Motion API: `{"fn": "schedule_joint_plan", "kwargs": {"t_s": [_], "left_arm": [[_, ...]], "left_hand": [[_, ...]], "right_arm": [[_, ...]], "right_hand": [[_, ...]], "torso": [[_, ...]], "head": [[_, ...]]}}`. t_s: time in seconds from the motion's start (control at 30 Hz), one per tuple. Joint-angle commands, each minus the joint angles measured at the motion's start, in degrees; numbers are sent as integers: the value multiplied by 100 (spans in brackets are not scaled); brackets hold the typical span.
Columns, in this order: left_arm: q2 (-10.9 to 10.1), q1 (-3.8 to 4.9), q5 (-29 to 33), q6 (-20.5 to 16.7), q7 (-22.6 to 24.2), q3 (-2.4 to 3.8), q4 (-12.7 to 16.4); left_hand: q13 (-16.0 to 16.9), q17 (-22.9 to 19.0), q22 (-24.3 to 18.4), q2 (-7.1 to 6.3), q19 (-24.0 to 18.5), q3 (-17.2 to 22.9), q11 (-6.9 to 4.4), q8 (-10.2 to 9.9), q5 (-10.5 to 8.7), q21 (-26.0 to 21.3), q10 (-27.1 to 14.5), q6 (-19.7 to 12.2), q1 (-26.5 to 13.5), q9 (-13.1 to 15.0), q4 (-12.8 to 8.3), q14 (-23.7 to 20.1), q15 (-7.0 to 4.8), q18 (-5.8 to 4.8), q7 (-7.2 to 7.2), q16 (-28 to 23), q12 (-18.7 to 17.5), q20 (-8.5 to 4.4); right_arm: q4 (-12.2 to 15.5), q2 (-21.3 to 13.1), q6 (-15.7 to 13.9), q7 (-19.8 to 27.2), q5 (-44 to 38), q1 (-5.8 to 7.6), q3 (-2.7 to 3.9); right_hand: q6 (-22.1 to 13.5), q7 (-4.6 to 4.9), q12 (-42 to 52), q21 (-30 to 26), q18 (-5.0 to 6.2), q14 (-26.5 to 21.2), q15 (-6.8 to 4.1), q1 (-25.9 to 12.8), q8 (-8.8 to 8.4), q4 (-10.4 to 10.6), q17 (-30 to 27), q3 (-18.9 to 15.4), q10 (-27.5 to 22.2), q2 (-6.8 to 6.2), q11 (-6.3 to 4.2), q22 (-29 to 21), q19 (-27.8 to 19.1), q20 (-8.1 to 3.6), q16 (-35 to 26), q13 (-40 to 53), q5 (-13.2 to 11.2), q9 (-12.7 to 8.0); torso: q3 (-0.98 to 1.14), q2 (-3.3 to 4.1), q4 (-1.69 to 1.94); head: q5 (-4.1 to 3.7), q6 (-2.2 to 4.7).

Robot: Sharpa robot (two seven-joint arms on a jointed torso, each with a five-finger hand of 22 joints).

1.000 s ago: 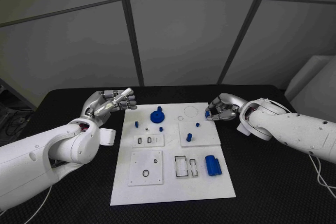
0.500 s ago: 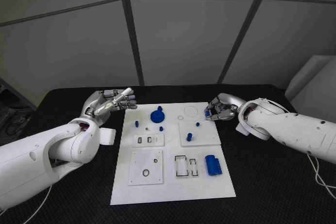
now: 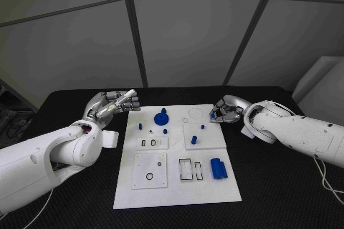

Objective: Assemble the parts on the task board

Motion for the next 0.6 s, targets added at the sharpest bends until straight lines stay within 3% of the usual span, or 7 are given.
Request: {"fn": "schedule_joint_plan", "kwargs": {"t_s": [0.03,0.2,0.37,0.6], "left_arm": [[-2,7,-39,59,28,4,6],[-3,7,-39,59,27,4,6],[-12,6,-39,58,23,4,8],[-16,8,-39,55,19,5,25]], "left_hand": [[1,7,-6,55,-52,-6,6,-28,-24,-26,23,26,-9,-2,-32,-23,18,32,1,-21,-21,6],[1,7,-6,55,-52,-6,6,-28,-24,-26,23,26,-9,-2,-32,-23,18,32,1,-21,-21,6],[1,7,-6,55,-52,-6,6,-28,-24,-26,23,26,-9,-2,-32,-23,18,32,1,-21,-21,6],[1,7,-6,55,-52,-6,6,-28,-24,-26,23,26,-9,-2,-32,-23,18,32,1,-21,-21,6]], "right_arm": [[37,-1,-300,-24,-55,6,4],[202,-44,-447,-35,-72,6,5],[699,-178,-670,-177,-87,9,21],[1472,-128,-748,-538,-345,17,143]], "right_hand": [[66,-47,29,34,-44,582,-51,66,45,-52,1452,143,5,205,-43,14,16,-54,23,3,-192,14],[68,-49,17,40,-47,584,-53,82,50,-88,1459,205,-1,233,-45,26,22,-59,27,-6,-216,10],[58,-46,22,56,-53,590,-54,98,48,-128,1484,249,4,235,-44,56,39,-62,40,1,-218,4],[52,-35,31,79,-63,594,-48,36,47,-142,1500,253,15,177,-34,101,64,-60,49,12,-244,-3]], "torso": [[5,0,-5],[0,-4,-4],[0,-10,-10],[-18,-14,-15]], "head": [[10,-2],[17,-4],[70,-18],[87,-32]]}}
